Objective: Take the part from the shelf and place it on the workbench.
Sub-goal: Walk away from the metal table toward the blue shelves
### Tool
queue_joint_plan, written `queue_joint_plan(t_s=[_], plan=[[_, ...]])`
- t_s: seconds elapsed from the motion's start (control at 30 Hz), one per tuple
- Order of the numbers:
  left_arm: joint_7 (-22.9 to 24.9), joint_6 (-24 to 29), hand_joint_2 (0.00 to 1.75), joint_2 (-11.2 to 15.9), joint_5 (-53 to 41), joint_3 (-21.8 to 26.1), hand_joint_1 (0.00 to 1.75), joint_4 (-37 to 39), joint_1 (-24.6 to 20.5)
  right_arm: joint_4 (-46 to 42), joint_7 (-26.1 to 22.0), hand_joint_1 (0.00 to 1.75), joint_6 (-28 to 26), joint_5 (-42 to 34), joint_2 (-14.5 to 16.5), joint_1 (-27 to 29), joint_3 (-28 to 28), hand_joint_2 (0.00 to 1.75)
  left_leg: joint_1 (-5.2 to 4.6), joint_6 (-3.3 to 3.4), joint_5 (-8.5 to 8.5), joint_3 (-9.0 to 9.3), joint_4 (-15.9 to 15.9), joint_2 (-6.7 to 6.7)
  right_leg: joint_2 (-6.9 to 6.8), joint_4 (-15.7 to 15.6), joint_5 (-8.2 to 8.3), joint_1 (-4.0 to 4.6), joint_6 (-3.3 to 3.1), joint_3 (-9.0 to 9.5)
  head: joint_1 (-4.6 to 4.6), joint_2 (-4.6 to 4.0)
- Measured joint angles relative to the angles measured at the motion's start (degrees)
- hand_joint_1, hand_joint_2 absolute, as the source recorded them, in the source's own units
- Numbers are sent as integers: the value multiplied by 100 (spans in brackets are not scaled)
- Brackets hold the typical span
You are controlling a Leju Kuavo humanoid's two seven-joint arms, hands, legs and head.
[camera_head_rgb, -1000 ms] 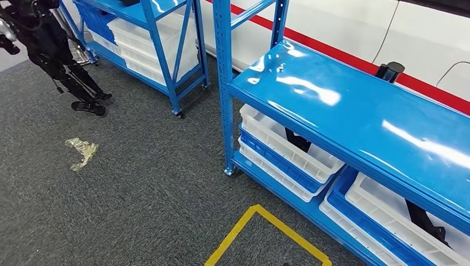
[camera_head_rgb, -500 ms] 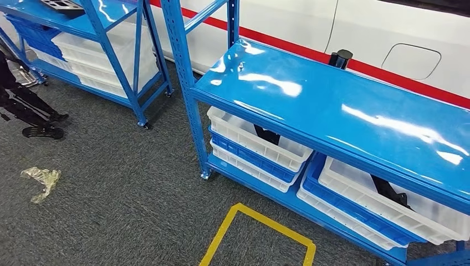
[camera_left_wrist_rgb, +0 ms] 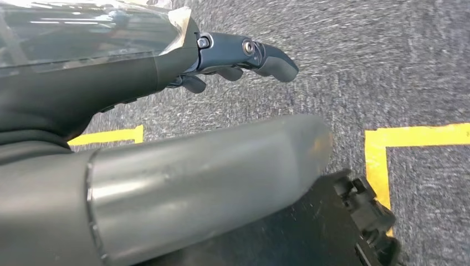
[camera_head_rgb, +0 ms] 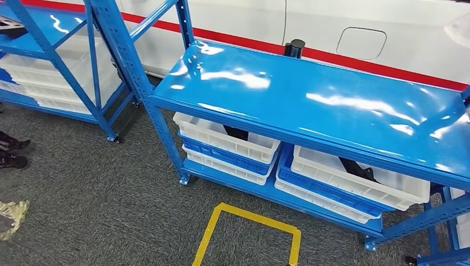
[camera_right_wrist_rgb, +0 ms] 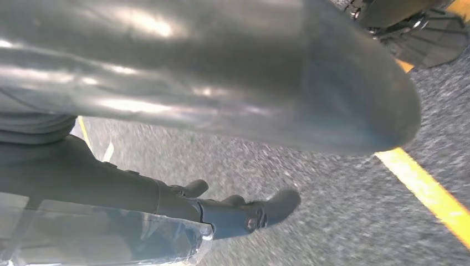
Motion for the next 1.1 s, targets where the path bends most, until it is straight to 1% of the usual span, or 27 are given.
queue_joint_plan(t_s=[0.07, 0.13, 0.17, 0.2, 0.23, 0.27, 0.3, 0.33, 0.37, 0.43, 0.47, 0.5, 0.53, 0.57, 0.6, 0.67, 0.7, 0.73, 0.77, 0.8, 0.83, 0.87, 0.9, 0.93, 0.97, 1.03, 1.1], plan=[[-5, 4, 0, 0, 4, -2, 0, 7, -16, -1, -1, 0, 0, 15, -2, -1, -23, 0, 19, -60, -220, -110, 289, -232, 150, -14, 13, -56, -91, 9, -25, -1], [-7, 9, 0, -1, 8, -2, 0, 12, -39, -2, 1, 0, 0, 25, 6, -12, -35, 0, 32, -81, -604, -459, 1005, -532, 283, -16, 16, -52, -176, 3, -46, -1], [-7, 9, 0, -1, 7, -2, 0, 12, -45, -2, 4, 0, 0, 29, 9, -17, -38, 0, 35, -80, -760, -663, 1386, -589, 347, -15, 16, -36, -200, -1, -45, -1], [-7, 8, 0, -1, 7, -2, 0, 12, -48, -2, 9, 0, 0, 34, 10, -14, -44, 0, 36, -78, -840, -828, 1664, -613, 413, -14, 16, -23, -209, -2, -45, -1], [-7, 7, 0, -1, 3, -2, 0, 12, -50, -2, 15, 0, 0, 39, 8, -8, -56, 0, 38, -73, -803, -913, 1761, -622, 486, -13, 18, -13, -214, 1, -44, -1], [-7, 5, 0, -2, -3, -2, 0, 12, -53, -2, 20, 0, 0, 44, 6, -3, -68, 0, 43, -65, -647, -887, 1631, -632, 568, -11, 18, -10, -212, 8, -44, 0], [-7, 2, 0, -3, -9, -2, 0, 12, -56, -2, 24, 0, 0, 50, 5, 0, -79, 0, 51, -55, -418, -767, 1323, -658, 650, -7, 18, -10, -210, 18, -45, 0], [-7, -1, 0, -4, -16, -2, 0, 12, -63, -2, 25, 0, 0, 54, 8, 0, -87, 0, 66, -44, -175, -584, 901, -741, 728, -1, 18, -12, -206, 25, -46, -1], [-7, -4, 0, -8, -20, -2, 0, 12, -74, -2, 25, 0, 0, 61, 10, -2, -91, 0, 82, -38, -13, -420, 534, -876, 792, 10, 19, -2, -192, 22, -48, -1], [-7, -13, 0, -19, -16, -3, 0, 12, -92, -2, 21, 0, 0, 78, 10, -8, -100, 0, 90, -5, 93, -274, 173, -1066, 893, 15, 29, 20, -133, -9, -45, -1], [-8, -17, 0, -25, -10, -3, 0, 12, -95, -2, 17, 0, 0, 87, 9, -9, -109, 0, 76, 21, 86, -275, 158, -1075, 940, 6, 43, 27, -91, -28, -45, 0], [-12, -20, 0, -30, -3, -3, 0, 12, -94, -2, 15, 0, 0, 98, 6, -8, -120, 0, 68, 64, 108, -262, 142, -1014, 991, -9, 57, 32, -47, -54, -43, 1], [-16, -21, 0, -33, 6, -2, 0, 13, -90, -2, 13, 0, 0, 108, 3, -4, -131, 0, 68, 107, 129, -243, 120, -950, 975, 1, 59, 29, -17, -78, -43, 1], [-21, -21, 0, -37, 11, -2, 0, 13, -85, -2, 12, 0, 0, 117, 0, -1, -142, 0, 75, 151, 149, -226, 100, -886, 889, 75, 23, 38, -3, -130, -38, 1], [-26, -20, 0, -40, 14, -2, 0, 14, -77, -2, 12, 0, 0, 126, 0, -3, -152, 0, 84, 187, 167, -211, 81, -811, 754, 281, -79, 50, -8, -242, -28, 1], [-30, -17, 0, -39, 18, -2, 0, 16, -59, -2, 12, 0, 2, 133, 5, -14, -168, 0, 77, 224, 173, -220, 74, -655, 482, 1031, -400, 54, -42, -606, -10, 0], [-31, -17, 0, -39, 20, -2, 0, 19, -50, -2, 12, 0, 3, 136, 6, -16, -174, 0, 72, 230, 170, -226, 74, -577, 430, 1428, -540, 47, -40, -797, -4, 0], [-32, -17, 0, -38, 21, -2, 0, 22, -43, -2, 12, 0, 5, 139, 5, -12, -177, 0, 70, 231, 165, -228, 75, -506, 408, 1663, -602, 37, -19, -908, -3, 0], [-33, -17, 0, -38, 22, -2, 0, 25, -38, -2, 12, 0, 7, 143, 3, -4, -179, 0, 71, 228, 158, -226, 75, -441, 389, 1664, -574, 27, 21, -900, 1, 1], [-34, -17, 0, -38, 23, -2, 0, 27, -33, -2, 12, 0, 8, 145, -2, 0, -181, 0, 73, 220, 149, -218, 75, -382, 355, 1421, -467, 16, 70, -767, 2, 0], [-37, -18, 0, -38, 23, -2, 0, 27, -28, -2, 12, 0, 9, 146, -7, -1, -182, 0, 72, 204, 135, -204, 76, -325, 269, 1003, -321, 8, 116, -537, 3, -1], [-39, -19, 0, -37, 24, -2, 0, 30, -23, -2, 12, 0, 9, 150, -8, -8, -183, 0, 56, 181, 116, -186, 79, -276, 115, 577, -195, 8, 135, -309, 8, -1], [-44, -17, 0, -37, 29, -2, 0, 34, -18, -2, 13, 0, 9, 157, -5, -20, -183, 0, 32, 151, 90, -166, 82, -228, 1, 258, -103, 19, 123, -129, 7, -1], [-50, -16, 0, -36, 38, -2, 0, 40, -14, -3, 14, 0, 9, 169, 0, -31, -183, 0, 5, 123, 68, -147, 82, -187, -86, 76, -60, 32, 96, -23, -6, 0], [-58, -15, 0, -36, 54, -2, 0, 50, -10, -3, 16, 0, 9, 185, 6, -38, -183, 0, -18, 99, 50, -127, 76, -148, -106, 33, -54, 45, 55, 1, -16, 1], [-76, -15, 0, -36, 87, -2, 0, 63, -6, -4, 9, 0, 7, 234, 8, -38, -186, 0, -16, 55, 21, -86, 64, -88, 10, 24, -39, 19, -8, 11, -41, 1], [-87, -13, 0, -36, 117, -2, 0, 72, -14, -5, -3, 0, 4, 297, 11, -39, -189, 0, 8, -2, -137, -143, 258, -242, 103, 8, -27, -36, -93, 20, -61, 1]])
